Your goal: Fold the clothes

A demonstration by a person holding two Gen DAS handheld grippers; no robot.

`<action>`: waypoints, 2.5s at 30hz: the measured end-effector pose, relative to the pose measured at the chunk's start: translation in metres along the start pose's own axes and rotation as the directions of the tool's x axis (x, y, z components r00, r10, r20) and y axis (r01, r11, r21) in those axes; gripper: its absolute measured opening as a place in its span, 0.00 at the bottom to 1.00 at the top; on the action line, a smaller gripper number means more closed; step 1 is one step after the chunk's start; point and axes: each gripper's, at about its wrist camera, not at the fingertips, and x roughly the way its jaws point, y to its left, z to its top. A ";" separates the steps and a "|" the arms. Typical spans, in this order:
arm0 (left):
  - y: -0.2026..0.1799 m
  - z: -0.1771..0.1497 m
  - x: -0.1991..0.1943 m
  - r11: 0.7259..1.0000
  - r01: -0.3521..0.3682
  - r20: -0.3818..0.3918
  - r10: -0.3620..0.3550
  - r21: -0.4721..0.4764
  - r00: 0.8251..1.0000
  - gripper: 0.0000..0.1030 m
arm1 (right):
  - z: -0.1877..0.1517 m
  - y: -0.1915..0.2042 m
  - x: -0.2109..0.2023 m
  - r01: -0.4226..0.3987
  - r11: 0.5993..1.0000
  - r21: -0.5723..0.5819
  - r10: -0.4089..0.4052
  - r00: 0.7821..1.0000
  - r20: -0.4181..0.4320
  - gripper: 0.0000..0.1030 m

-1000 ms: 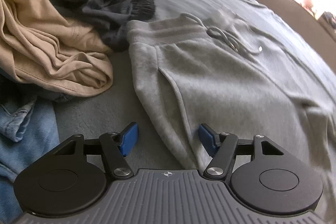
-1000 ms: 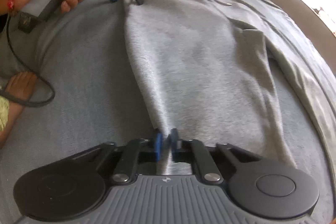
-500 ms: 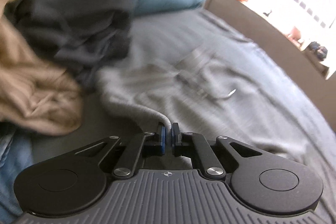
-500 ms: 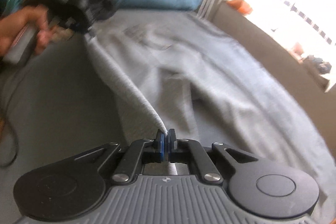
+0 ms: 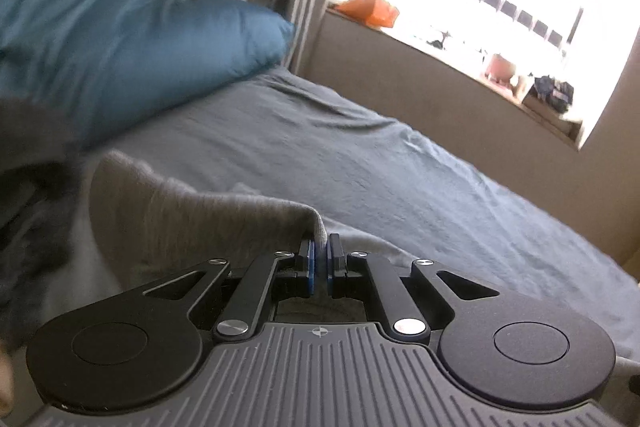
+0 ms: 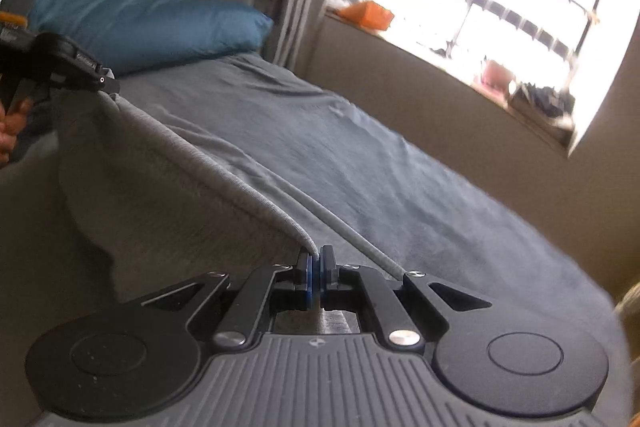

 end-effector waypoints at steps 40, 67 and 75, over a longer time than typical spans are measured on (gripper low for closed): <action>0.140 -0.076 0.028 0.857 -0.002 -0.261 -0.155 -0.516 0.953 0.78 | -0.099 -0.036 0.058 -0.522 -0.084 0.849 0.781 0.494 0.381 0.51; 0.103 -0.078 0.031 0.887 -0.103 -0.078 0.076 -0.450 0.994 0.18 | -0.156 -0.022 0.141 -0.145 -0.199 0.969 0.345 0.915 0.208 0.52; 0.108 -0.071 0.014 0.889 -0.071 -0.057 0.051 -0.452 0.997 0.13 | -0.144 -0.020 0.131 -0.151 -0.002 0.989 0.277 0.950 0.145 0.08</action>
